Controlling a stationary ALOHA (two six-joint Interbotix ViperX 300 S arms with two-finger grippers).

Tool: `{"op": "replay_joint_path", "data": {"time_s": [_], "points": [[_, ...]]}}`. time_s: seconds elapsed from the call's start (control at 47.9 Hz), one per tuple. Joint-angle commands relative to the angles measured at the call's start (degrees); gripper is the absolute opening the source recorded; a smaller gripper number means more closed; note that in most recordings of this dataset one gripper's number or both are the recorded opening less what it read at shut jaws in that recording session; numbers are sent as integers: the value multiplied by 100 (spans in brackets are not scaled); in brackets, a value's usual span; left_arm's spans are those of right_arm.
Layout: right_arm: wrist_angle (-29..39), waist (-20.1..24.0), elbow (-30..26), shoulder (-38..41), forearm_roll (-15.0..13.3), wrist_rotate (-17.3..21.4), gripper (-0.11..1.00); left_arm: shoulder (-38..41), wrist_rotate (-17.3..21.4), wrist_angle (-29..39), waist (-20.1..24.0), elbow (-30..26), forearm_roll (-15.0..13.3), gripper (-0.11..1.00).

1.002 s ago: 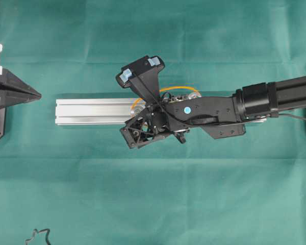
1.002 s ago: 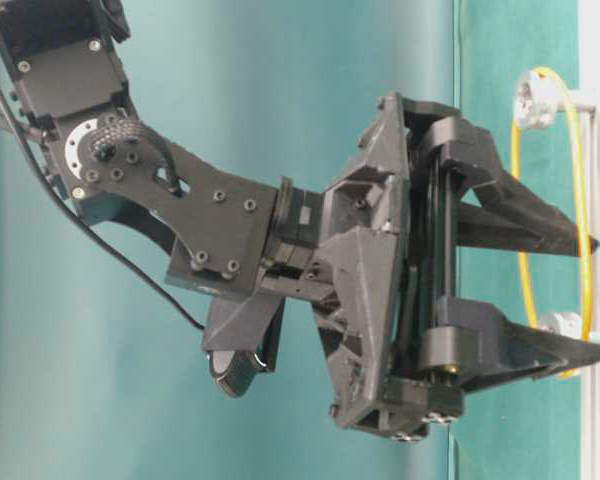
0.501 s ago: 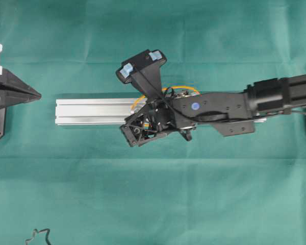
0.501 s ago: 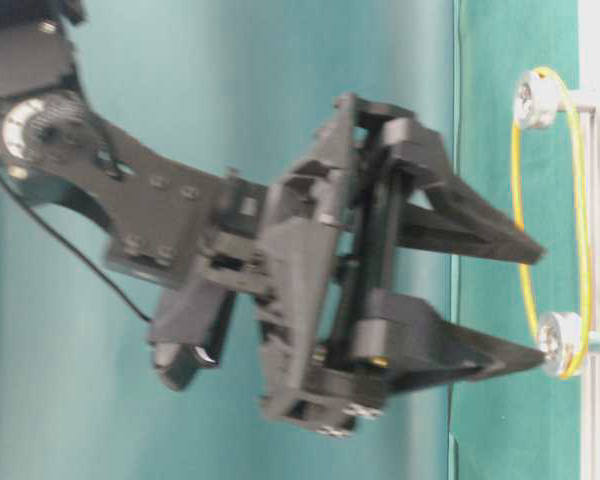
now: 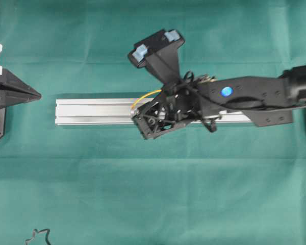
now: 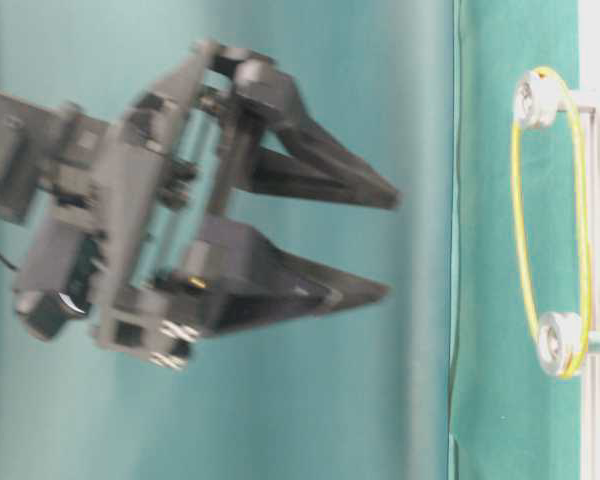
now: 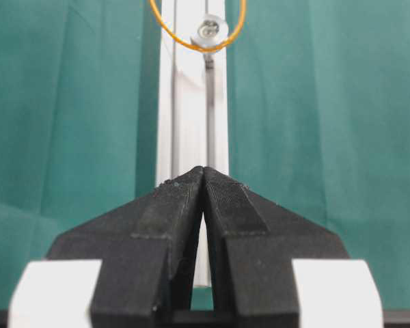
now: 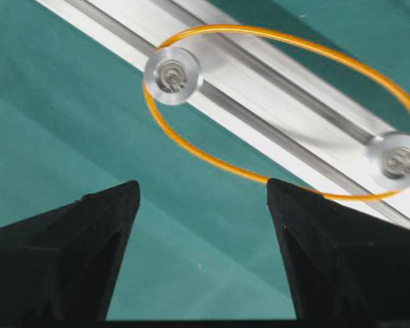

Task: Hook the rubber onto the shaft.
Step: 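Withdraw the open right gripper up and to the right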

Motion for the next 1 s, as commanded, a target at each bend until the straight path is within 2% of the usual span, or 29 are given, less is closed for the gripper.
{"op": "replay_joint_path", "data": {"time_s": [0.0,0.334,0.605,0.751,0.981], "points": [[176,18,-167,-325,-18,-35,80,26,0,-35,18,-176,9,0],[343,18,-176,-527,-18,-62,80,35,-9,-35,18,-176,9,0],[343,18,-185,-527,35,-281,80,35,-9,-35,18,-185,9,0],[325,18,-176,-545,53,-686,80,26,-9,-35,18,-176,18,0],[334,18,-185,-580,70,-1907,80,26,-9,-35,18,-185,18,0]]}}
